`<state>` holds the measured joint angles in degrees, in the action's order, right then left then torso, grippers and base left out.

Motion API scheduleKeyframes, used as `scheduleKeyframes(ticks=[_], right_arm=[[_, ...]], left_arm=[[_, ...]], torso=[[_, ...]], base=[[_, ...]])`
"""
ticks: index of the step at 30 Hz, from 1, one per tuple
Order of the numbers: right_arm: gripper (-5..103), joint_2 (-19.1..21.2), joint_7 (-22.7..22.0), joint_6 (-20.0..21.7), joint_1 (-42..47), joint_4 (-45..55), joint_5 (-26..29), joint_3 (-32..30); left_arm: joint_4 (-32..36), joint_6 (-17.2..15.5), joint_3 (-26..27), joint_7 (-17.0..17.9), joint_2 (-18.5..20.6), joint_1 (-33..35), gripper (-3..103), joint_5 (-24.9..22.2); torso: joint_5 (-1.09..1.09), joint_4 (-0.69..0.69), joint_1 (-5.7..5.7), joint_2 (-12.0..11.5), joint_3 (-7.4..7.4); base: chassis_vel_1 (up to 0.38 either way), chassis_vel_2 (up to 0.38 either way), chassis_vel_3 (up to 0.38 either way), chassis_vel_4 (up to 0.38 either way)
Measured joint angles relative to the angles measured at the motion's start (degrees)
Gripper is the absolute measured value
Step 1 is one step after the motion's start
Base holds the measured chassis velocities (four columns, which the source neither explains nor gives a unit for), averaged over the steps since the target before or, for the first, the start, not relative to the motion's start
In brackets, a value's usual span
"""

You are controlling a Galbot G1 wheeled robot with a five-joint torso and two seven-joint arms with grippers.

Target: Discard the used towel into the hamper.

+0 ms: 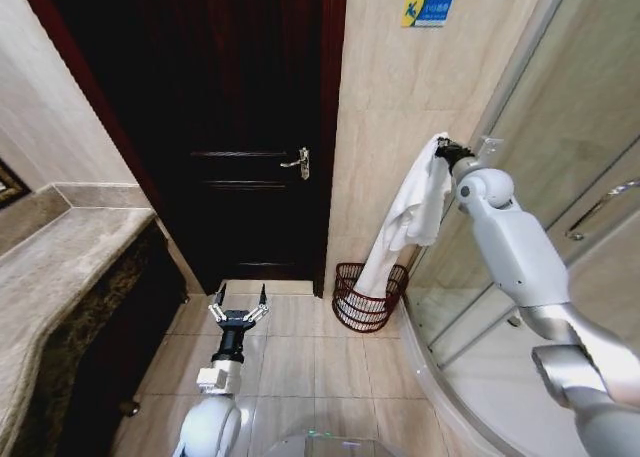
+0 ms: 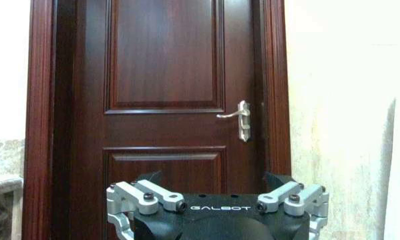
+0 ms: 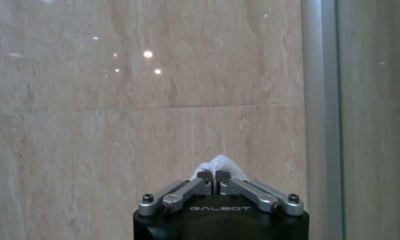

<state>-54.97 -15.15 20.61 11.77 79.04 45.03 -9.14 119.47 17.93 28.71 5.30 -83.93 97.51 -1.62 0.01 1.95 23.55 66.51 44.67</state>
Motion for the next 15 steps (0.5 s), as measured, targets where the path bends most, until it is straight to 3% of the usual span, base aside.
scheduleKeyframes(ticks=[15], right_arm=[[2,-0.44,-1.13,0.03,0.83,1.81,-0.49,0.57]], left_arm=[[-1.38,1.63,0.48,-0.02,0.04,0.60,100,-0.66]], torso=[[0.00,0.01,-2.08,-4.63,-2.56]], base=[[0.000,0.000,0.000,0.000]])
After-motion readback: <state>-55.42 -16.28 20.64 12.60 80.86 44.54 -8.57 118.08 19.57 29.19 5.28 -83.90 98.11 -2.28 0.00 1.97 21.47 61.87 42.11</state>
